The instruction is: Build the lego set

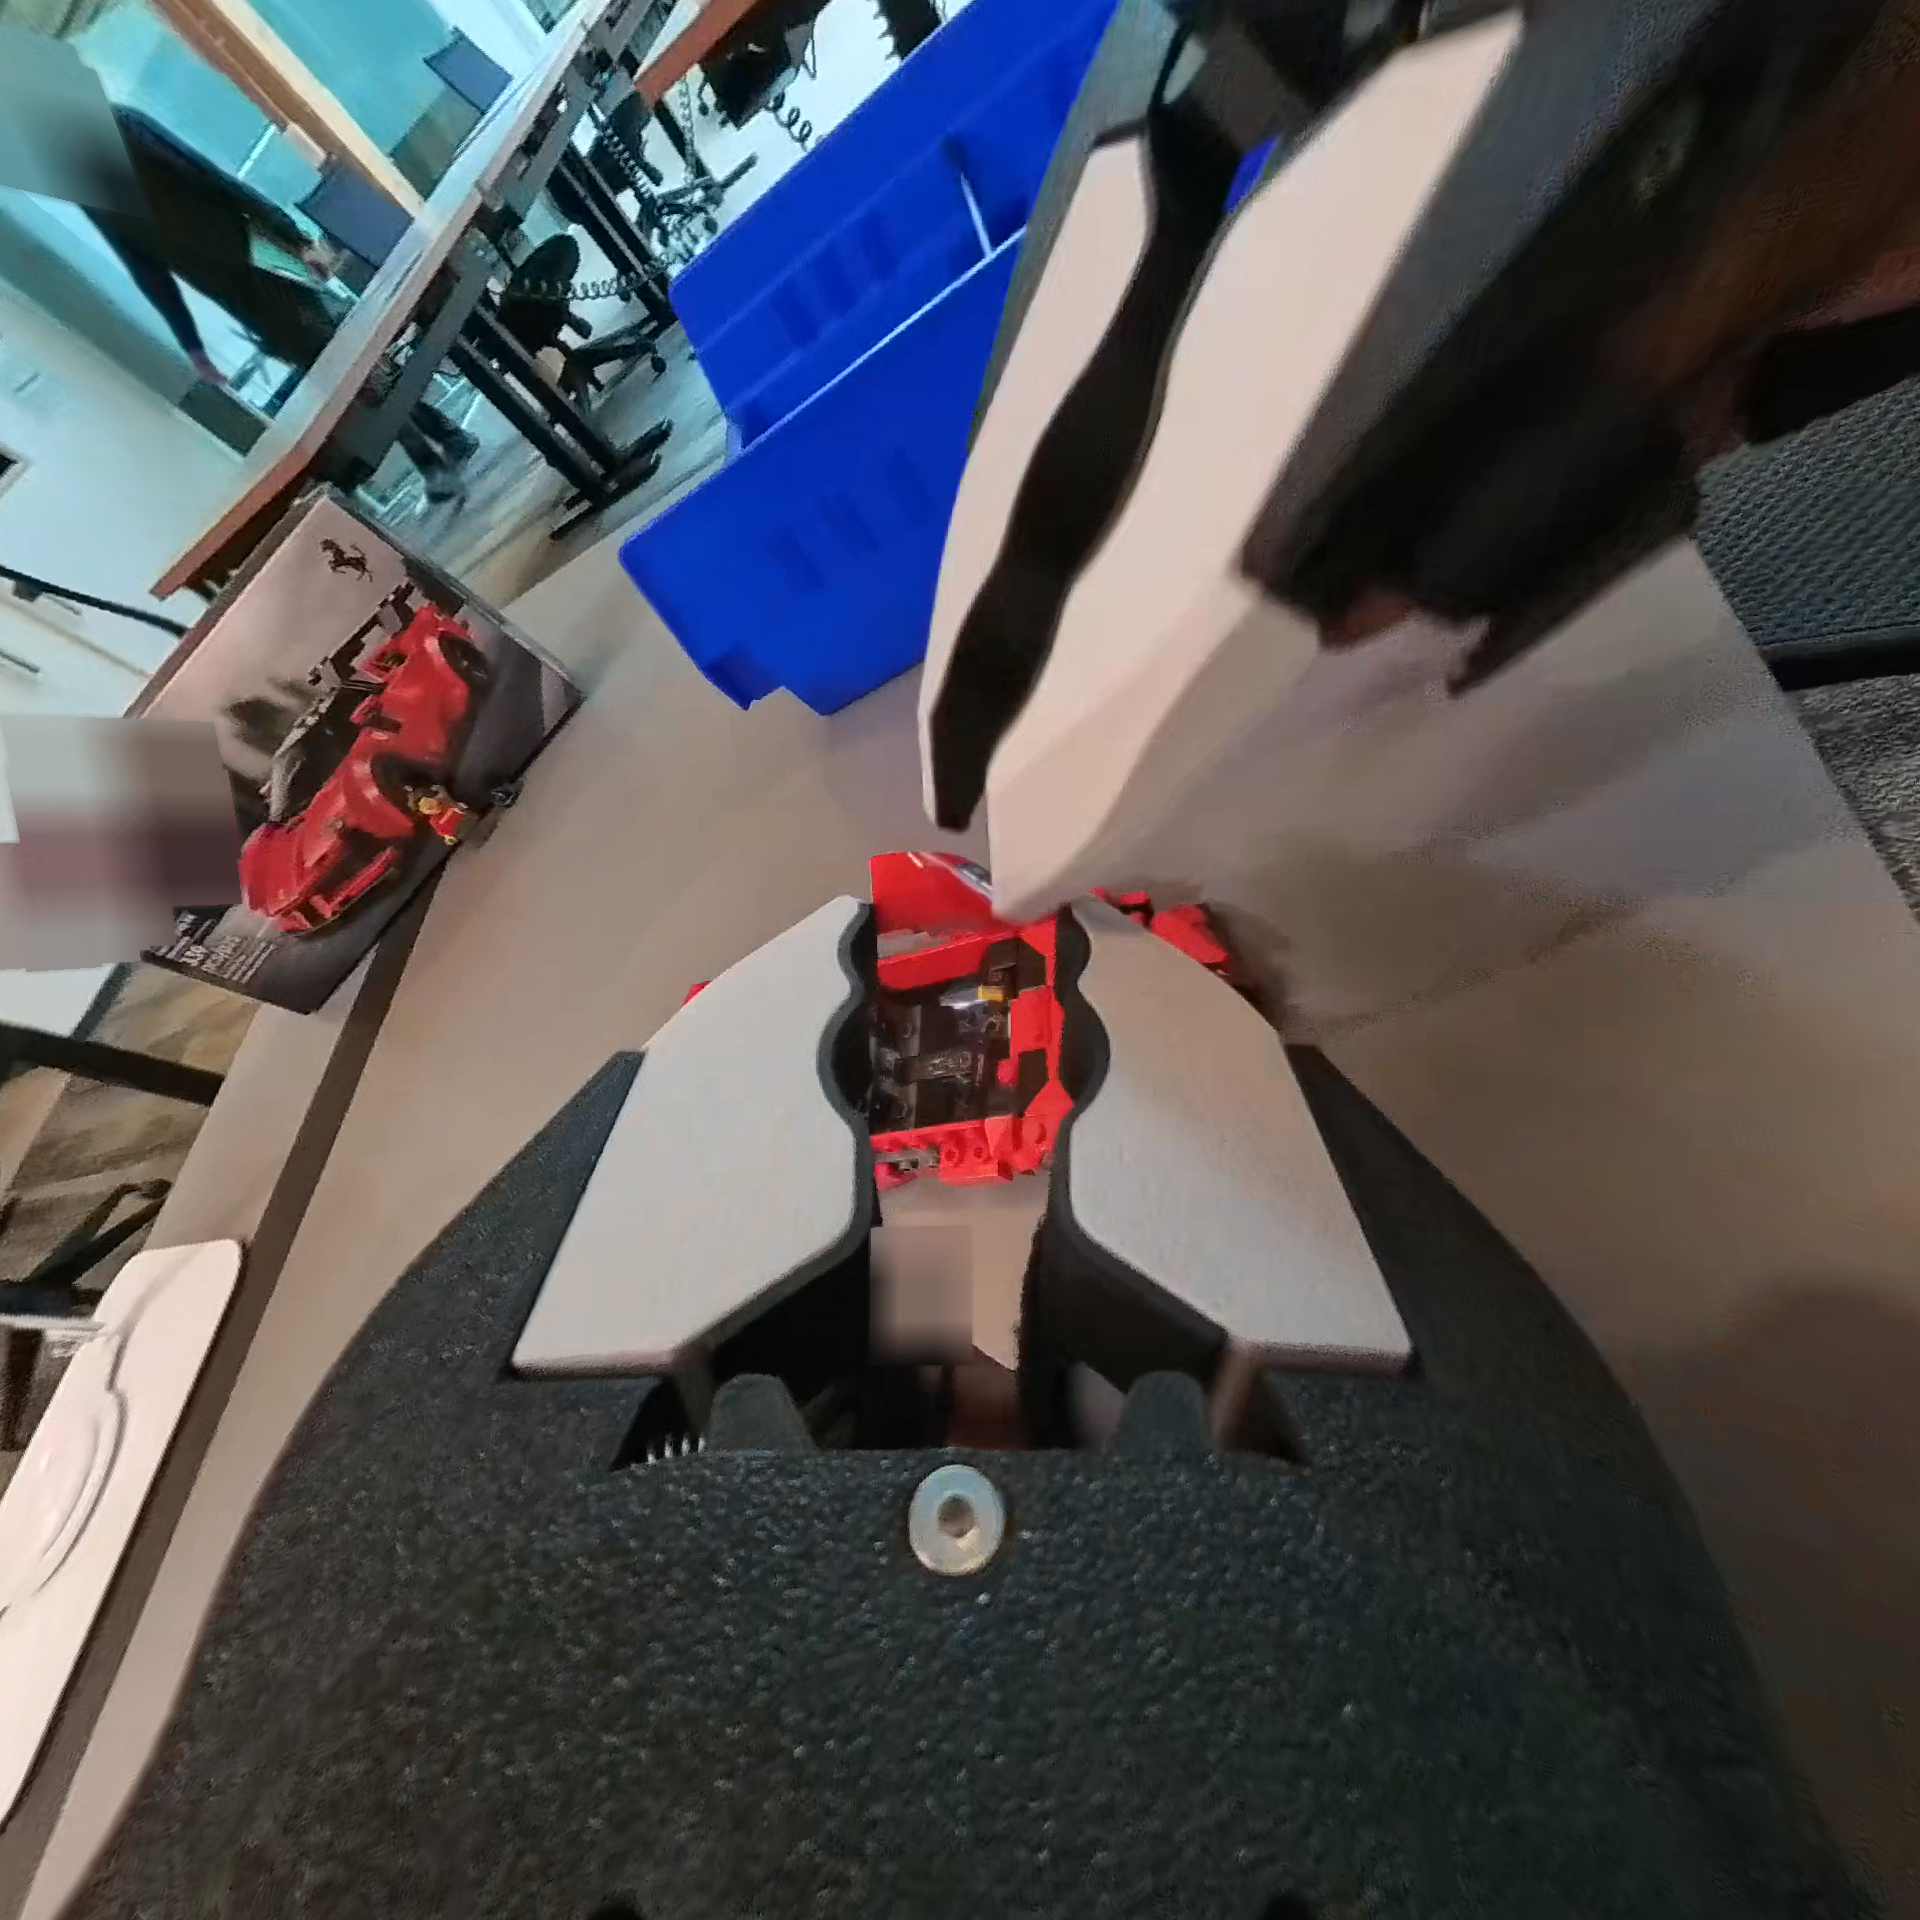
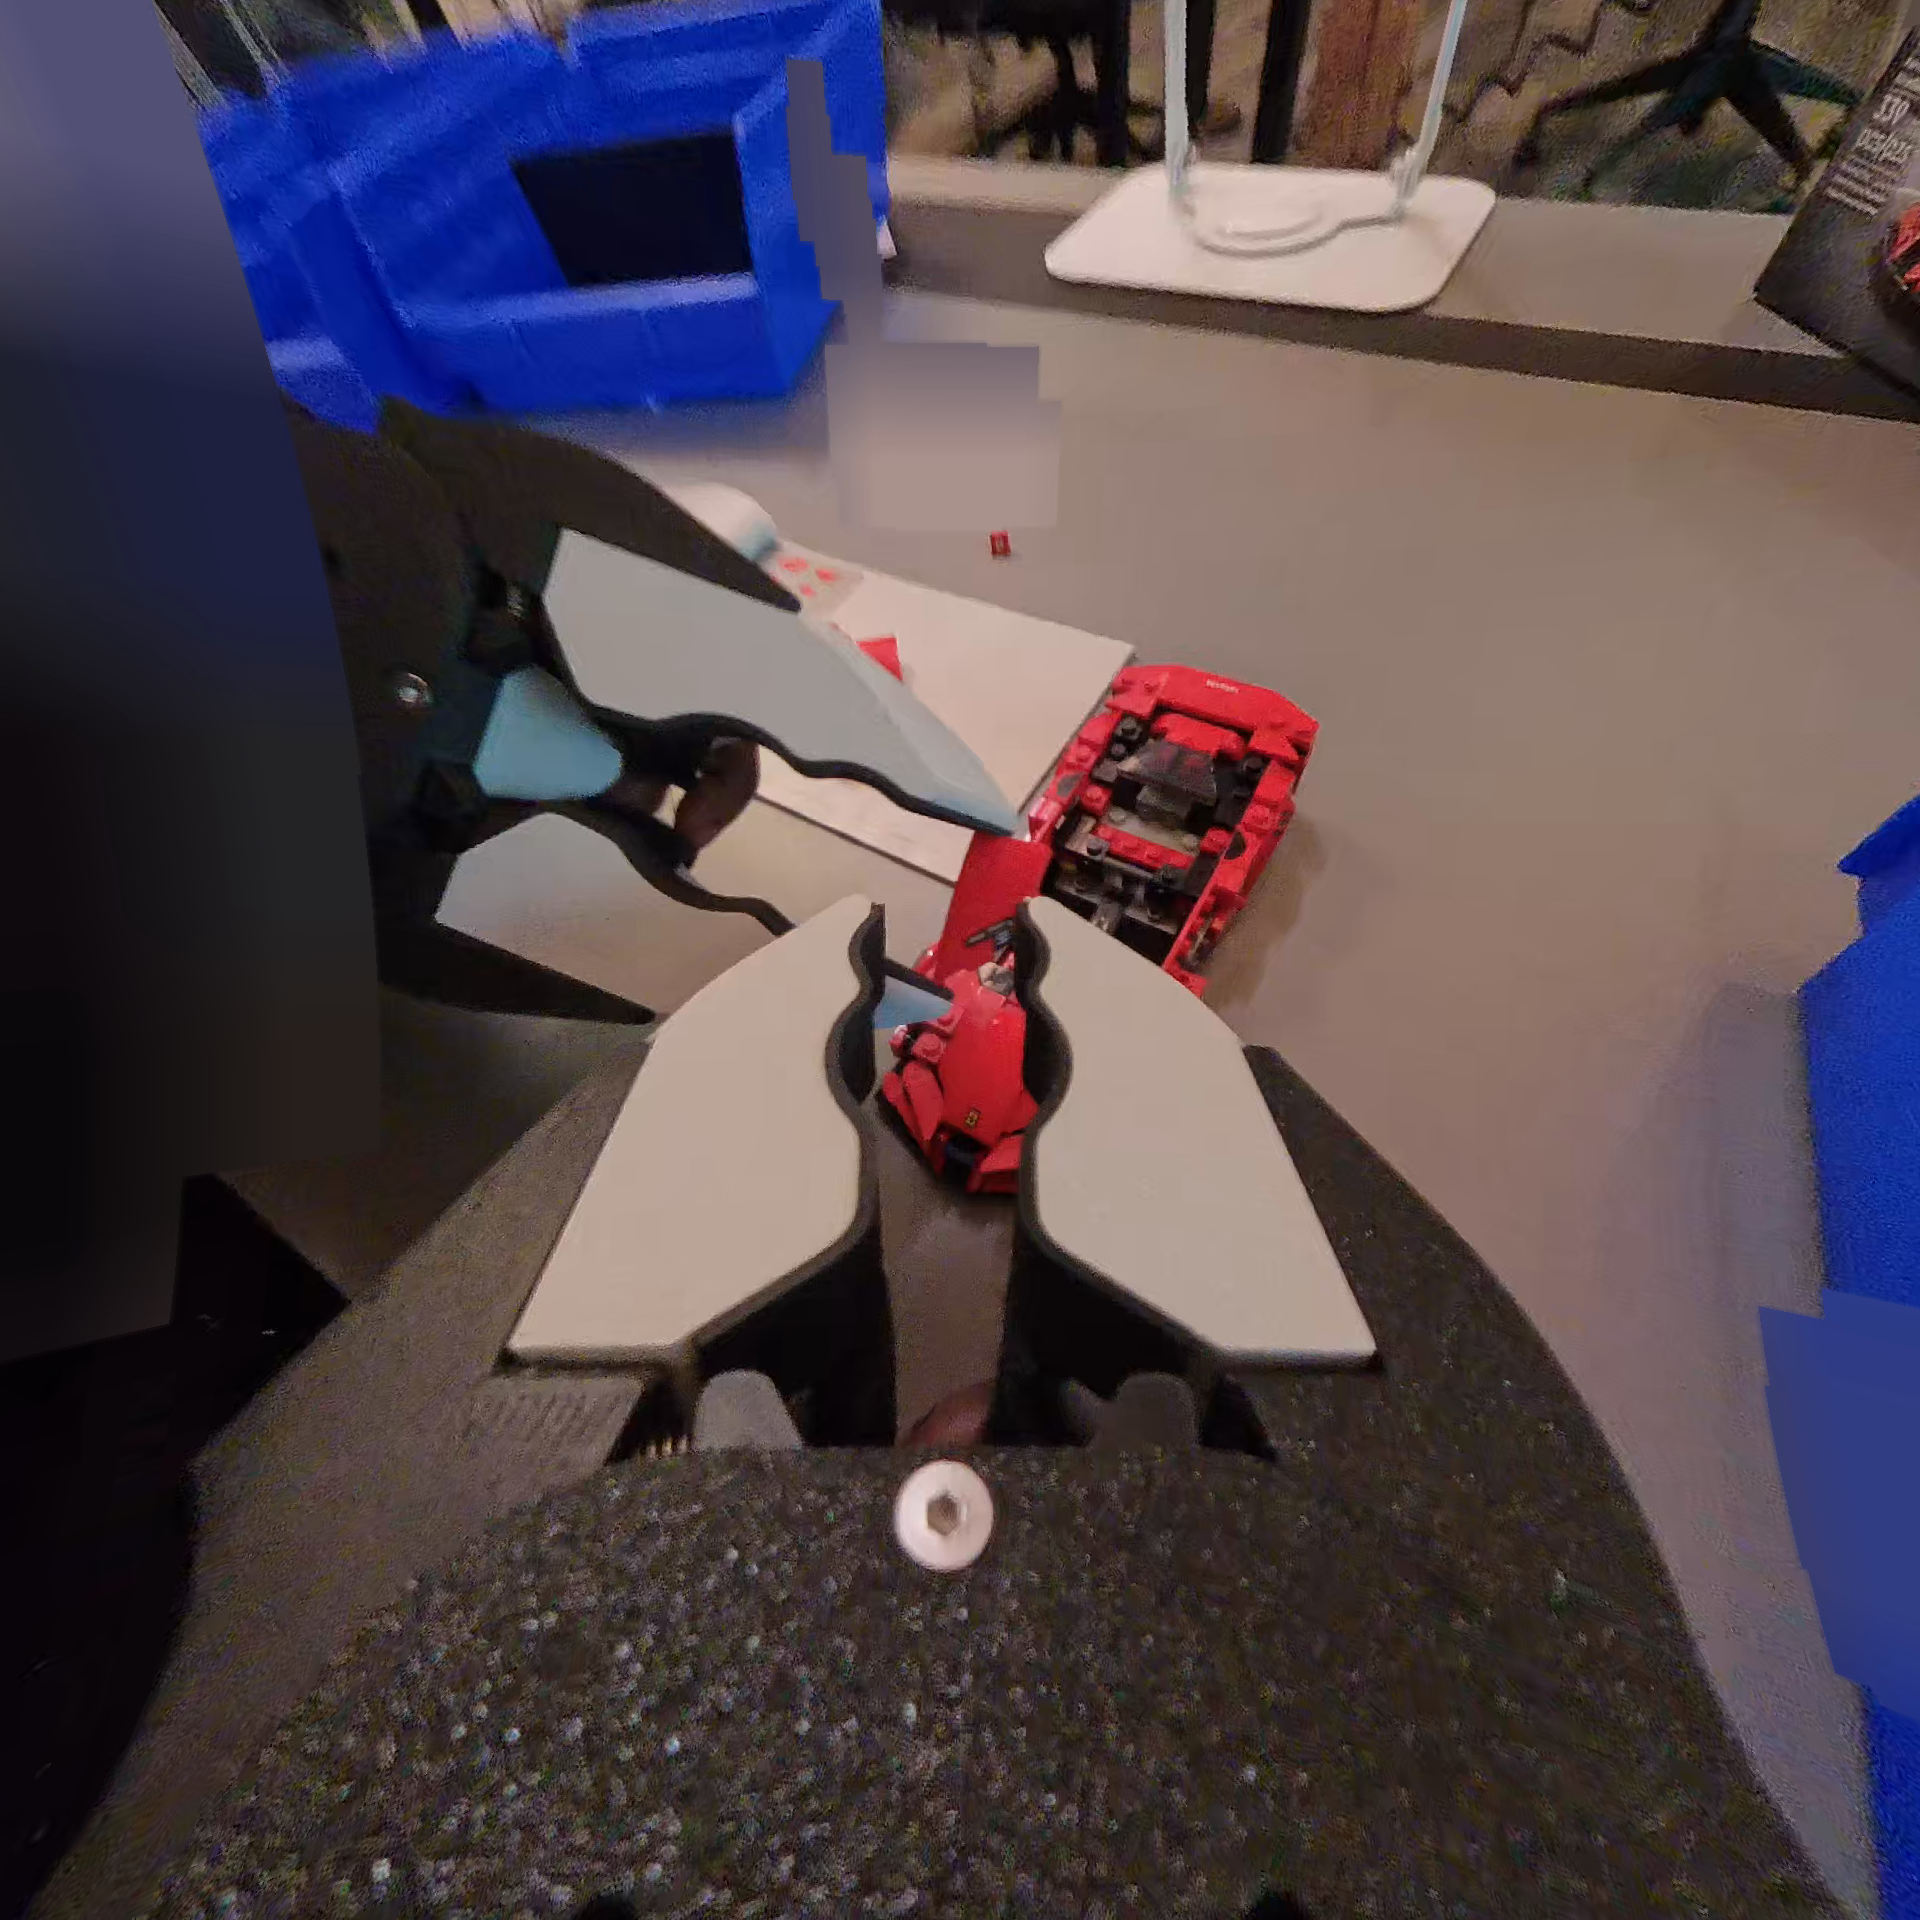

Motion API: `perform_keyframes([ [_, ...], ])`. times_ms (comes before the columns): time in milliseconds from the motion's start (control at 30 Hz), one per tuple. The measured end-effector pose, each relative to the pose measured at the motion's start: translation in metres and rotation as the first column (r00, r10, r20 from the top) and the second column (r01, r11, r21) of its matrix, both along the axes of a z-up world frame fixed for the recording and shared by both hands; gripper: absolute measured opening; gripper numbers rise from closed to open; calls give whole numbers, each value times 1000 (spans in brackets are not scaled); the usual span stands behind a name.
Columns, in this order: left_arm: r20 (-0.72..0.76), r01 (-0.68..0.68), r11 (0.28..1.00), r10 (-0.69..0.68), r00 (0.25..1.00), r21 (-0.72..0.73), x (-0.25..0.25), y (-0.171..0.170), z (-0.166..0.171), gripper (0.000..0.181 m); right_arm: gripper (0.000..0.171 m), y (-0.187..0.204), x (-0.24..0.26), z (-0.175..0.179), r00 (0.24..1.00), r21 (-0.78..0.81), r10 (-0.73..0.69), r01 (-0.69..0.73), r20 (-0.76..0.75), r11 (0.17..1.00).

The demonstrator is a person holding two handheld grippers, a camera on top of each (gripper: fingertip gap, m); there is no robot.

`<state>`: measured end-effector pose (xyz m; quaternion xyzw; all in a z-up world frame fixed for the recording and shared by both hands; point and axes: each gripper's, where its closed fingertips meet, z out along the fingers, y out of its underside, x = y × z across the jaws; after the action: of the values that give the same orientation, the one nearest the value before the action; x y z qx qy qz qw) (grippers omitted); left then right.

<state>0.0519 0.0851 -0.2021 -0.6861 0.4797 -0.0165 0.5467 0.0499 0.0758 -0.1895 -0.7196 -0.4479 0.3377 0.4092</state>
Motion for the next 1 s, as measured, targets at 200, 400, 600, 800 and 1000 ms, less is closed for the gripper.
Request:
perform_keyframes([
  [200,-37,-19,1000,20,999,19,3,1,-1,32,23,10,-2,-10,990,93,-83,72,117,993],
  [400,-25,-13,1000,13,1000,11,4,1,-2,32,17,12,-1,-13,984,104,-84,68,155,992],
  [600,27,86,995,-84,996,-49,1,-6,1,38,17,18,13,-15,991,-20,-52,55,123,998],
  [800,-85,29,947,-59,995,-321,-57,-19,-35,13,17,26,41,-35,991,-243,-44,74,127,967],
  [1000,-168,24,900,-108,980,-435,-51,-27,-78,7,17,25,38,-49,990,-334,-29,74,136,940],
])
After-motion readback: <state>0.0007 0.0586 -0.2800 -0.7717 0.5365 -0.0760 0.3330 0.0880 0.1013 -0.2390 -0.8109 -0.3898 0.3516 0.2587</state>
